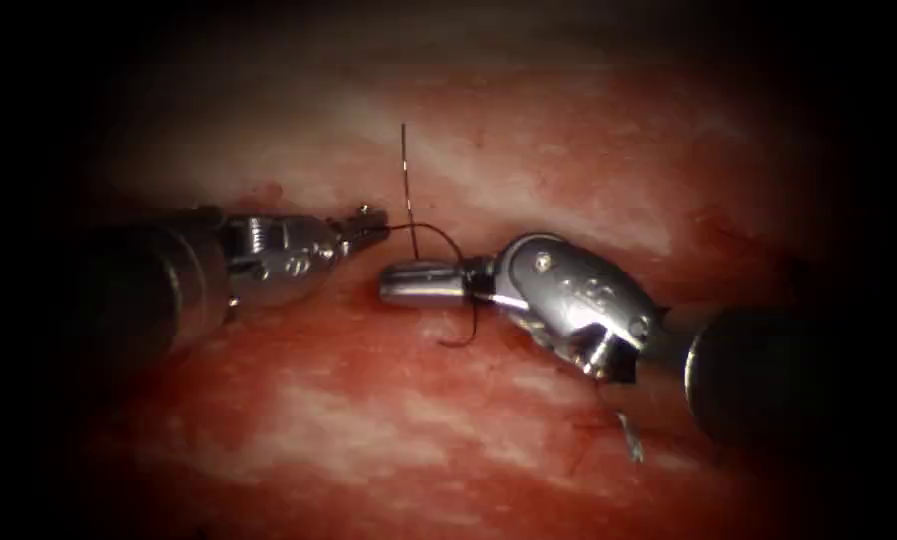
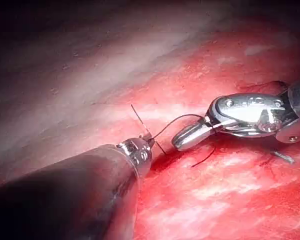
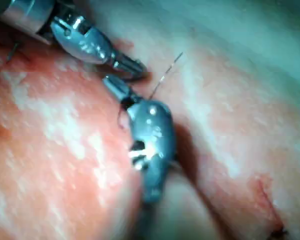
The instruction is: Wound Closure
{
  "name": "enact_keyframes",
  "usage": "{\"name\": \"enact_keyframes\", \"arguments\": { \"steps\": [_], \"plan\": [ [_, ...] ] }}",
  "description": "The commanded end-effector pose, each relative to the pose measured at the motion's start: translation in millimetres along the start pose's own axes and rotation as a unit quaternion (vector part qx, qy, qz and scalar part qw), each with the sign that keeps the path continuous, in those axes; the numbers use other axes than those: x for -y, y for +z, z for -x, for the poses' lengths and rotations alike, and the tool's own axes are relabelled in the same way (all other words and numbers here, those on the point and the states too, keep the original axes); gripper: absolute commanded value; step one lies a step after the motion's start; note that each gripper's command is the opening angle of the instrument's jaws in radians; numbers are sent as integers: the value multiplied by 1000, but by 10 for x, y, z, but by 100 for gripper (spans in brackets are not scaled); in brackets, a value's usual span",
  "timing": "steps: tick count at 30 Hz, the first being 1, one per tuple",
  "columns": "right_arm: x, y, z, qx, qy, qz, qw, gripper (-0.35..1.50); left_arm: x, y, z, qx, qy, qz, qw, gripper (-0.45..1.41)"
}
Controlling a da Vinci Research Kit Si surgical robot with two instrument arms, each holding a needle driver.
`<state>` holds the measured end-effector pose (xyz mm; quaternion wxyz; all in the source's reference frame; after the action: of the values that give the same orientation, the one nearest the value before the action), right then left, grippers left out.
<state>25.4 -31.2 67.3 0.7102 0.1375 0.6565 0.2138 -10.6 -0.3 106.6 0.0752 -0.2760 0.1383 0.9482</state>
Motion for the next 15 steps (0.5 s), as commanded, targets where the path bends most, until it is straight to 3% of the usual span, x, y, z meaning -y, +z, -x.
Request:
{"name": "enact_keyframes", "arguments": {
  "steps": [1, 5, 7, 12, 15],
  "plan": [
    [-1, 8, 11, -5, 1, 2, 1000, -35, -7, 12, -1, -2, 2, 3, 1000, -45],
    [-6, 10, 13, -17, 1, 10, 1000, -35, -19, 17, -4, 1, 6, 7, 1000, -45],
    [-9, 13, 14, -32, 1, 21, 999, 5, -22, 11, -6, 3, 7, 10, 1000, -45],
    [-9, 17, 14, -44, 1, 33, 998, 22, -25, 3, -8, 4, 6, 10, 1000, -45],
    [-9, 20, 15, -47, 2, 56, 997, 49, -32, -7, -14, 11, 7, 14, 1000, -45]
  ]
}}
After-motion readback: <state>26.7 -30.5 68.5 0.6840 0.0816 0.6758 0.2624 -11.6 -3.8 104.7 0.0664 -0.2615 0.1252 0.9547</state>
